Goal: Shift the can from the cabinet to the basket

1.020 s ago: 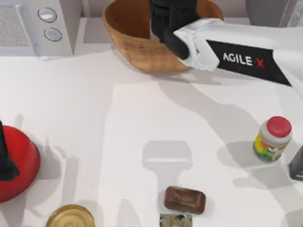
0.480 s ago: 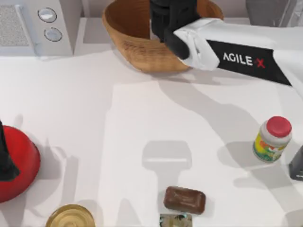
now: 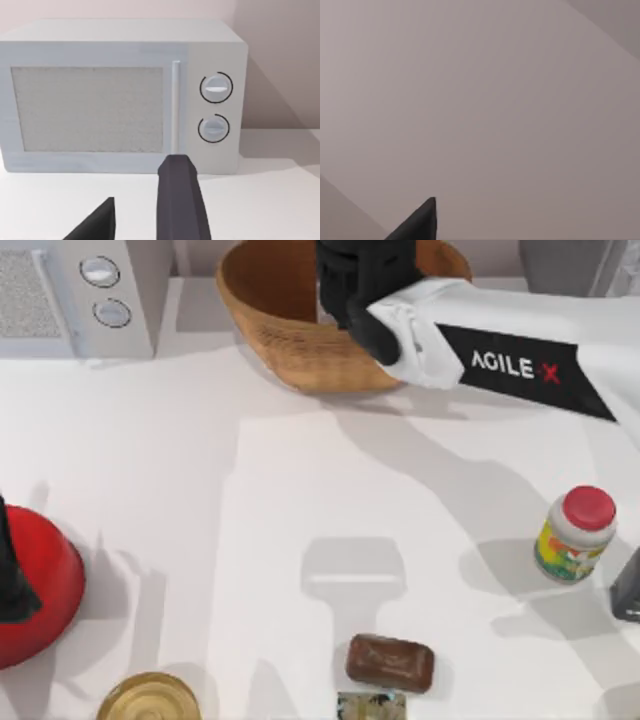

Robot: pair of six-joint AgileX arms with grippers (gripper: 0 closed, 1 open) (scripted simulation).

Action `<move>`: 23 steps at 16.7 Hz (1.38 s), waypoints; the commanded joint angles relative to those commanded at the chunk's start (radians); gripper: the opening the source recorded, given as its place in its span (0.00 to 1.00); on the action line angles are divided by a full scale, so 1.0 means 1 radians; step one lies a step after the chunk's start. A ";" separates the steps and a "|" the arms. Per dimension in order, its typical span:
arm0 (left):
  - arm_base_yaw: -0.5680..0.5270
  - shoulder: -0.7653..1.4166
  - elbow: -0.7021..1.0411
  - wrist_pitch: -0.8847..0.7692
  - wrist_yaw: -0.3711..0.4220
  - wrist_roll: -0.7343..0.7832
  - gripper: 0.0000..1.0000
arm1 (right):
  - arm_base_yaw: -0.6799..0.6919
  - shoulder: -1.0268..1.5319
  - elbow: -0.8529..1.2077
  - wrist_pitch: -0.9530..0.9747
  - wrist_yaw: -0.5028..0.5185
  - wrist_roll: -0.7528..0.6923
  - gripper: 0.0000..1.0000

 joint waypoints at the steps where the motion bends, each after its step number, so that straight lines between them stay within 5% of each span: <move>1: 0.000 0.000 0.000 0.000 0.000 0.000 1.00 | 0.000 0.000 0.000 0.000 0.000 0.000 1.00; 10: 0.000 0.000 0.000 0.000 0.000 0.000 1.00 | -0.064 -0.253 -0.195 -0.048 -0.069 -0.001 1.00; 23: 0.000 0.000 0.000 0.000 0.000 0.000 1.00 | -0.382 -1.493 -1.158 -0.310 -0.402 -0.009 1.00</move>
